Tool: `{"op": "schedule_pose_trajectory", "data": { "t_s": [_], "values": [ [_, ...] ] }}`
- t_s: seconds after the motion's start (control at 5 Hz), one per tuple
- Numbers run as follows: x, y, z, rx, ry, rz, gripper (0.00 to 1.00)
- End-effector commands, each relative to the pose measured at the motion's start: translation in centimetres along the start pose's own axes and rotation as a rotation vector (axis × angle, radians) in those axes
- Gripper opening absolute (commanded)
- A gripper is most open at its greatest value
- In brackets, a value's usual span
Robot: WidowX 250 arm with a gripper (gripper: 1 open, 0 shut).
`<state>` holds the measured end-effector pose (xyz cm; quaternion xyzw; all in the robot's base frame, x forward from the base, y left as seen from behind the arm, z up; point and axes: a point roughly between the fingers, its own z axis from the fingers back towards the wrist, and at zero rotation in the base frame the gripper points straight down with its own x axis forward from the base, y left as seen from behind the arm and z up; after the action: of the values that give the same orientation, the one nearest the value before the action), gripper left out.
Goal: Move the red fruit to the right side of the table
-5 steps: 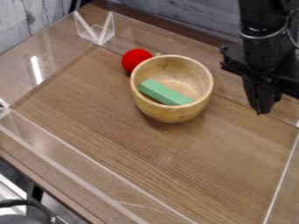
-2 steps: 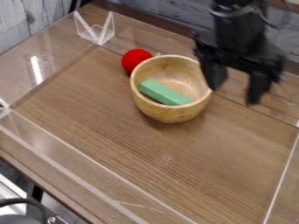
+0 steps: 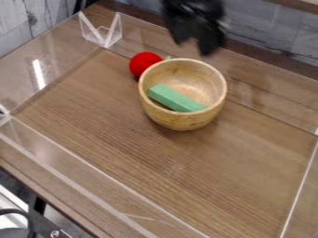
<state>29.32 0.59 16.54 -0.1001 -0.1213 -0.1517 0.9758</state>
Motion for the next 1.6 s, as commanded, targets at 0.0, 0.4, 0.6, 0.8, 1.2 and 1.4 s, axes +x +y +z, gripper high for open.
{"op": "schedule_pose_trajectory", "data": {
  "t_s": [0.0, 0.4, 0.6, 0.8, 1.2, 1.4],
  "values": [
    [-0.5, 3.6, 2.6, 0.042, -0.032, -0.005, 1.0],
    [-2.5, 5.5, 0.1, 0.056, -0.009, 0.077, 1.0],
    [-2.6, 7.5, -0.6, 0.064, 0.008, 0.041, 1.0],
    [-2.3, 9.4, -1.0, 0.079, 0.019, 0.014, 1.0],
    [0.1, 10.4, -2.2, 0.128, 0.038, 0.024, 1.0],
    [0.7, 9.9, -2.5, 0.15, 0.046, 0.04, 1.0]
  ]
}}
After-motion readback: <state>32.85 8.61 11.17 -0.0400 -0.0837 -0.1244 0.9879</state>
